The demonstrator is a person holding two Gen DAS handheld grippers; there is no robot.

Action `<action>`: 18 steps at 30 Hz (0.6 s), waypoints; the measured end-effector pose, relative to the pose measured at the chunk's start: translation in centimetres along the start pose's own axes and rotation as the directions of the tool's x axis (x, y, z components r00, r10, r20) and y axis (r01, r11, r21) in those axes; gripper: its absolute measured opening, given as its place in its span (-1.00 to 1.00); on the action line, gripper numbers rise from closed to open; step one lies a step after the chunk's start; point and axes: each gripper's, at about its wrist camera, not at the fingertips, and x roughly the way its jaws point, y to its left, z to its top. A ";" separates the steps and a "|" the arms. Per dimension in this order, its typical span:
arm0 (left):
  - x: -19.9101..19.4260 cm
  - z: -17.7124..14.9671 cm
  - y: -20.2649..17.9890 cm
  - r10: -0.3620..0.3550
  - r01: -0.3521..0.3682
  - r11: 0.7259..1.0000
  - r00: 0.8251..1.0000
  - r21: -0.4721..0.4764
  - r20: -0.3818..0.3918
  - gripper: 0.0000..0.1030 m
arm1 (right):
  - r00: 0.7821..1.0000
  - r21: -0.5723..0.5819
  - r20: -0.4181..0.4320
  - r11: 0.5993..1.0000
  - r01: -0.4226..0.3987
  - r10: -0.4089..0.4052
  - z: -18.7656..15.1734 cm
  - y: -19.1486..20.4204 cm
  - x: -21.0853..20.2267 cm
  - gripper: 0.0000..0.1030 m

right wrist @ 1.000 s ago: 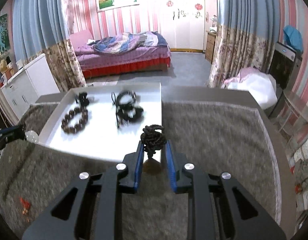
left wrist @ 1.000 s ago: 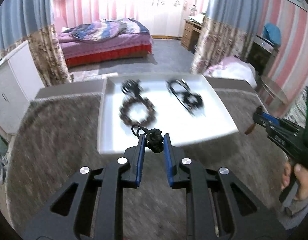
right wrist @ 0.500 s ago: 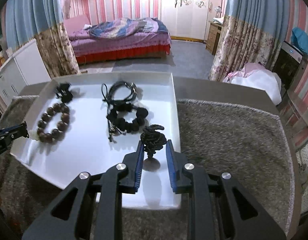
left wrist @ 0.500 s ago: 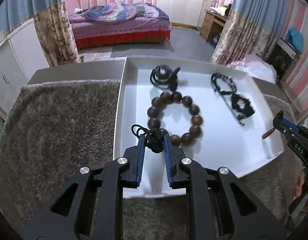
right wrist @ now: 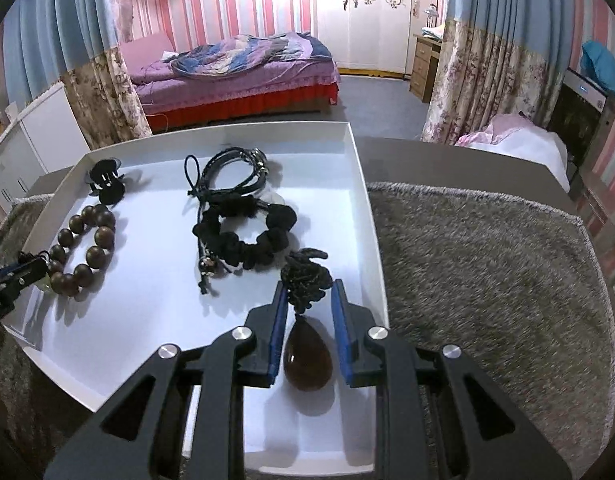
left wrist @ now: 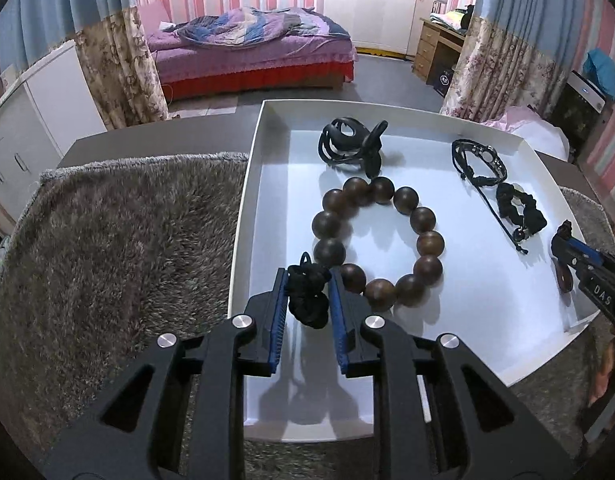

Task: Organize jewelry
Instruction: 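Carry both pendants into the white tray and open both tools to release them, then grasp the white-strap watch with the left tool while the right tool grasps the amber gourd pendant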

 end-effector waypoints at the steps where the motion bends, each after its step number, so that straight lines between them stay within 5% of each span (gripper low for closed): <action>1: 0.1 0.0 0.0 0.000 0.000 1.000 1.000 -0.002 0.001 -0.62 | 1.000 -0.001 -0.001 1.000 -0.001 0.001 0.0 0.1 0.1 -0.56; 7: 0.4 -0.2 -0.1 0.036 -0.036 0.999 0.999 0.000 -0.009 -0.46 | 1.000 -0.047 -0.007 0.999 0.016 -0.017 -0.2 1.1 0.1 -0.46; 9: 0.3 -0.1 -0.1 0.029 -0.029 1.000 0.999 -0.005 -0.016 -0.36 | 1.000 -0.054 0.007 0.999 0.001 -0.001 -0.2 1.4 -0.6 -0.18; 10: 0.1 -0.1 -0.2 0.022 -0.022 1.000 1.000 -0.007 -0.020 -0.32 | 1.000 -0.057 0.020 0.998 0.004 -0.003 -0.2 1.6 -1.0 0.12; 13: -1.3 0.0 -0.8 0.002 -0.002 1.000 1.000 -0.009 -0.004 0.19 | 0.996 -0.086 0.086 0.996 0.039 -0.032 0.0 2.4 -3.1 0.31; 15: -3.0 0.1 -1.5 0.030 -0.030 1.000 0.999 0.006 0.041 0.70 | 0.992 -0.095 0.124 0.994 0.051 -0.039 0.2 2.7 -4.6 0.51; 18: -6.2 0.5 -2.6 0.068 -0.073 0.996 0.994 0.052 0.090 0.88 | 0.983 -0.090 0.176 0.993 0.076 -0.059 0.7 2.8 -6.9 0.72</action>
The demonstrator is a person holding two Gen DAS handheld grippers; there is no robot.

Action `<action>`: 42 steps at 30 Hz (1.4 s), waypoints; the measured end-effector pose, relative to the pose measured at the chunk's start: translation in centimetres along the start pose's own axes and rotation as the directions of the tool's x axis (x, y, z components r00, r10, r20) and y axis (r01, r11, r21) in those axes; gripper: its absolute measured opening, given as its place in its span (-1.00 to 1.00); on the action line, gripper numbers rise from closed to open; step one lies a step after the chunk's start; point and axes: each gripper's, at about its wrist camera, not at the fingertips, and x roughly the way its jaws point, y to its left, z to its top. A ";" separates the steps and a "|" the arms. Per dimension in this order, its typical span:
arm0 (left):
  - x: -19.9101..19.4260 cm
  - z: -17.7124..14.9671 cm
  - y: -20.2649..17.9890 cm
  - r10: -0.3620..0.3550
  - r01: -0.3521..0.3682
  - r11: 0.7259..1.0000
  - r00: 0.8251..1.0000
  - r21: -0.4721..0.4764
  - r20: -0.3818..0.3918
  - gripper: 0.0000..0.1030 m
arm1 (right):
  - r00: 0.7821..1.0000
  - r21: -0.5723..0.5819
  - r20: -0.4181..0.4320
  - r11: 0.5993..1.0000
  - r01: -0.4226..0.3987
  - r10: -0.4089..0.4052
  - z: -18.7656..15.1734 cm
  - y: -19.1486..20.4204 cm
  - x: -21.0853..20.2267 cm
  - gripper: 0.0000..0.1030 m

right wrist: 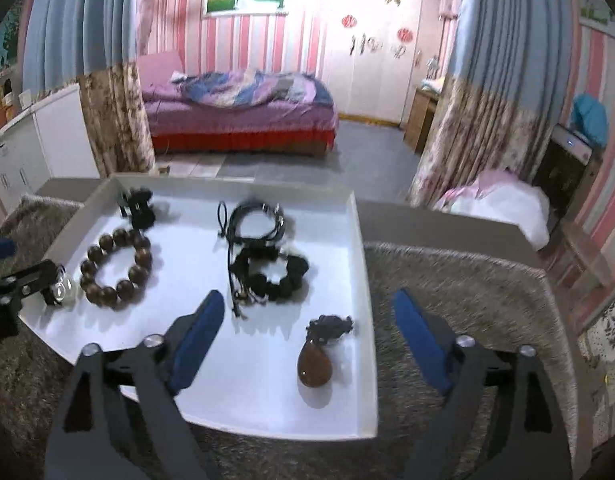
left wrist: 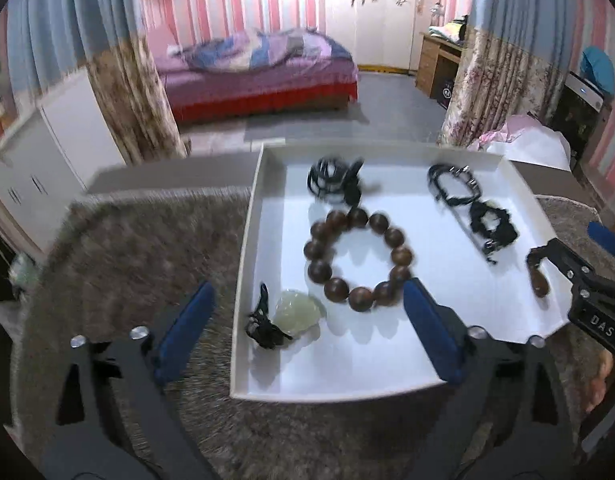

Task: Organize jewelry
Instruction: 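Grasp the white-strap watch with the left tool while the right tool grasps the amber gourd pendant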

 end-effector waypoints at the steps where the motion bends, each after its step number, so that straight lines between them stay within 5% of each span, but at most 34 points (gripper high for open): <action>1: -1.2 0.3 -0.1 0.021 -0.021 1.000 1.000 0.015 0.004 0.90 | 1.000 -0.005 0.003 1.000 0.005 -0.005 0.3 0.0 -0.6 0.73; 4: -5.0 0.4 0.4 0.044 -0.044 0.999 0.999 0.000 0.020 0.94 | 1.000 0.011 -0.004 1.000 0.028 -0.028 0.8 -0.5 -2.6 0.84; 9: -10.4 -2.0 1.1 -0.012 0.012 1.000 1.000 0.003 -0.001 0.94 | 0.998 0.058 -0.032 0.996 -0.061 0.063 -0.8 -1.2 -7.0 0.92; 14: -14.6 -7.9 1.9 0.008 -0.008 1.000 0.999 0.020 0.034 0.94 | 0.995 0.004 -0.074 0.998 -0.062 0.063 -5.4 -1.0 -10.7 0.96; 23: -13.9 -18.2 3.5 -0.051 0.050 0.994 0.999 -0.101 -0.005 0.94 | 0.983 0.117 -0.160 0.990 -0.075 0.094 -15.6 -3.5 -13.5 0.95; 27: -13.1 -20.9 3.1 -0.036 0.034 0.995 0.999 -0.092 -0.014 0.94 | 0.980 0.139 -0.169 0.987 -0.077 0.100 -17.7 -3.7 -14.0 0.92; 35: -12.1 -22.3 2.2 -0.083 0.080 0.995 0.995 -0.054 -0.054 0.72 | 0.957 0.084 -0.234 0.984 -0.157 0.173 -19.5 -0.8 -13.1 0.15; 42: -13.0 -23.7 1.2 -0.099 0.099 0.995 0.993 -0.014 -0.061 0.67 | 0.959 0.106 -0.203 0.978 -0.177 0.196 -19.7 -0.9 -13.9 0.15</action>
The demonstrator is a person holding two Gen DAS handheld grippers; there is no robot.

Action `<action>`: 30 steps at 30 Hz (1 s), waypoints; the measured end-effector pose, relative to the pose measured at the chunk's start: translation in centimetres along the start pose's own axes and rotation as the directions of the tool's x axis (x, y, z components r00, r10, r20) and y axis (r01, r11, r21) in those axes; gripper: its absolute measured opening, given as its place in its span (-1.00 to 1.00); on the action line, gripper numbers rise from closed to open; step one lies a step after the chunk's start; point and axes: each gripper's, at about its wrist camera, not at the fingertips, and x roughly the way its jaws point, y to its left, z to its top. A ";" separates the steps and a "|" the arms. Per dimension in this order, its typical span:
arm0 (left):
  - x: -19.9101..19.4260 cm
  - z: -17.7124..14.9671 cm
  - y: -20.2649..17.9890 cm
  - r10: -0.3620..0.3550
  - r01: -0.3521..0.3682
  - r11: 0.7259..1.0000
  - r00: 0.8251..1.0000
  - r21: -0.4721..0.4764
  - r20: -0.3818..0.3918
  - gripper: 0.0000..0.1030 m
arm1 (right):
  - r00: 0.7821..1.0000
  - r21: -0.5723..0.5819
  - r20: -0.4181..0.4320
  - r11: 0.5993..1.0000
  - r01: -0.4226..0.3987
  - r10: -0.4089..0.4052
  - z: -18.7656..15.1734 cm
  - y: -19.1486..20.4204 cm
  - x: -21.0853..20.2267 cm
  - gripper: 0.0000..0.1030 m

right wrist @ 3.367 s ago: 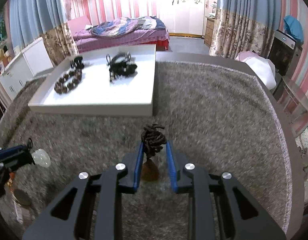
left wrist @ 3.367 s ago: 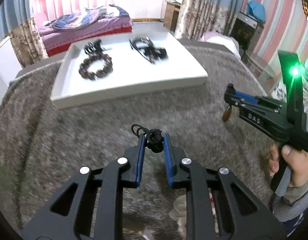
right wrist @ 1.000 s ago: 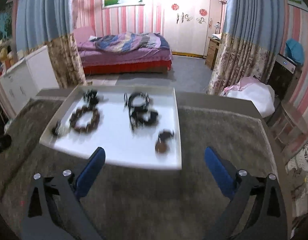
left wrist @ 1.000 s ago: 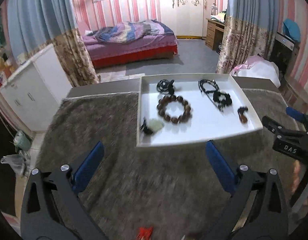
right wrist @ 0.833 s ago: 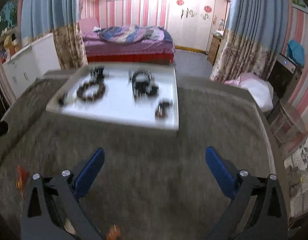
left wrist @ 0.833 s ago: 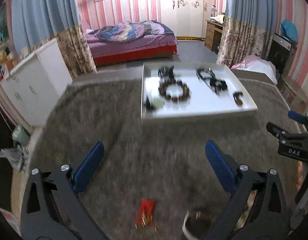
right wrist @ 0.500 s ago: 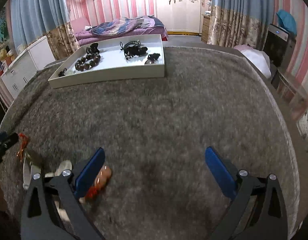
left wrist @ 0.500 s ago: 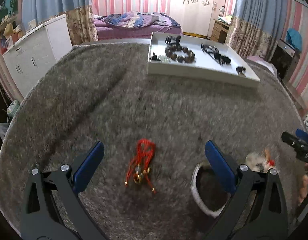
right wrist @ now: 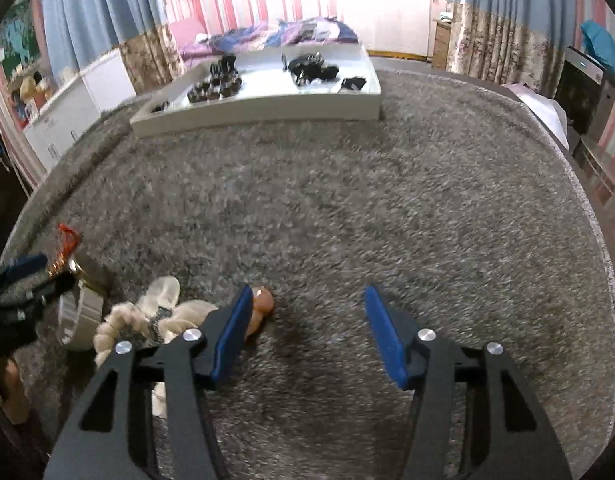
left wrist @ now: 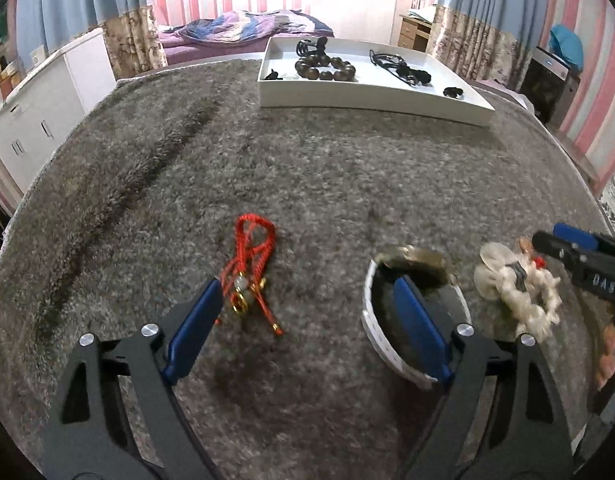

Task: Organize jewelry
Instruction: 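Grasp the white-strap watch with the left tool while the right tool grasps the amber gourd pendant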

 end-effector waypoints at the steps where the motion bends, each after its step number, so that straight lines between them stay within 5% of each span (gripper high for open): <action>1: -0.1 -0.1 -0.2 -0.004 0.004 1.000 1.000 0.010 0.004 0.67 | 1.000 -0.005 -0.005 1.000 -0.007 0.007 0.0 0.1 -0.1 0.15; 5: 0.3 0.0 -1.1 0.016 -0.016 0.999 1.000 0.046 -0.006 0.63 | 0.999 -0.029 -0.032 0.999 -0.022 0.021 -0.1 0.9 0.6 0.15; 10: 1.5 0.0 -1.5 -0.007 0.010 0.998 0.998 0.057 -0.063 0.24 | 0.999 -0.073 -0.046 0.997 0.012 -0.015 -0.8 1.7 1.1 0.11; 16: 1.9 0.2 -1.3 -0.002 0.005 0.999 0.997 0.046 -0.071 0.02 | 0.999 -0.099 -0.037 0.995 -0.005 0.001 -1.3 1.5 0.4 -0.56; 30: 2.6 1.3 -2.0 -0.052 0.058 0.996 0.994 0.067 -0.092 -0.75 | 1.000 -0.095 0.003 0.996 0.005 -0.005 0.6 0.4 0.4 -0.83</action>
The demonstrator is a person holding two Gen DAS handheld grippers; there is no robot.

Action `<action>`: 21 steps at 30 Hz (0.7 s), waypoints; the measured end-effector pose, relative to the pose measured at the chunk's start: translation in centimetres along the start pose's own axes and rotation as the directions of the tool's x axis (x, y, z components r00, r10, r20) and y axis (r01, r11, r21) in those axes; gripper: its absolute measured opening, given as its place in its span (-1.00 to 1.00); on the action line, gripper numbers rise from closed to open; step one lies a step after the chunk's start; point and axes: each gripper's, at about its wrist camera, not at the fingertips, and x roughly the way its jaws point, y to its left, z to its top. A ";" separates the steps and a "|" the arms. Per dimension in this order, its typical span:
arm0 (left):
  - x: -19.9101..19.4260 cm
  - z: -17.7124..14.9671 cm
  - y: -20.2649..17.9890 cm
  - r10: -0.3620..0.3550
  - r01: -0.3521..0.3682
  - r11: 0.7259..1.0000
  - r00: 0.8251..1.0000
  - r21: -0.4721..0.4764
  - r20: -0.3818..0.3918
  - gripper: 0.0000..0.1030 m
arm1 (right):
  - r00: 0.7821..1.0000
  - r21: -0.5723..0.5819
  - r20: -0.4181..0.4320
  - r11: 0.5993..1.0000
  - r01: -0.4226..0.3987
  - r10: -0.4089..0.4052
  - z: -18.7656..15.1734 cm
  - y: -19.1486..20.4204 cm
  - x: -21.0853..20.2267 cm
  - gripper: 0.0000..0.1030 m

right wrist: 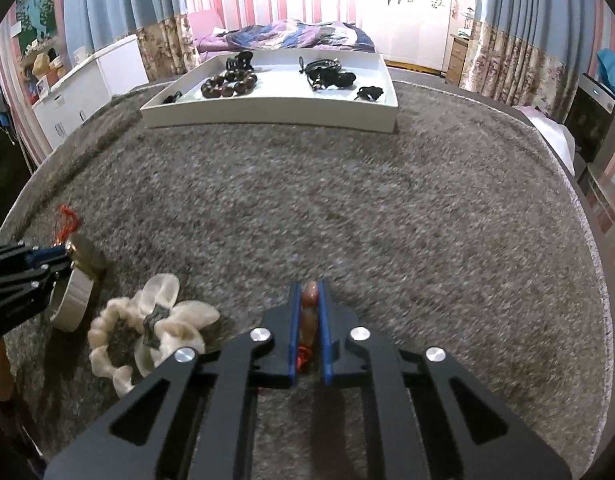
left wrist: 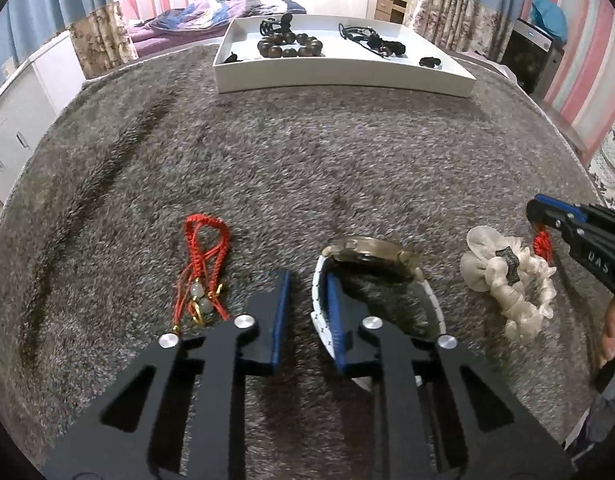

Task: Organize jewelry
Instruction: 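Grasp the white-strap watch with the left tool while the right tool grasps the amber gourd pendant, then carry the watch and gourd pendant into the tray and open both tools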

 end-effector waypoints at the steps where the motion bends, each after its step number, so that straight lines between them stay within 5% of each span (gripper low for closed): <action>1: 0.0 0.1 0.1 -0.010 0.010 1.000 1.000 -0.002 -0.002 -0.78 | 1.000 0.002 0.000 1.000 -0.005 0.005 0.1 -0.1 0.1 -0.83; 3: 0.0 0.3 0.2 -0.040 0.040 0.999 0.999 -0.010 -0.005 -0.92 | 1.000 0.013 -0.003 1.000 -0.020 0.020 0.3 -0.6 0.1 -0.83; 21: -2.8 4.3 0.6 -0.066 0.065 0.998 0.995 0.015 0.078 -0.93 | 0.997 0.081 0.029 0.994 -0.078 0.076 5.7 -3.8 -0.1 -0.83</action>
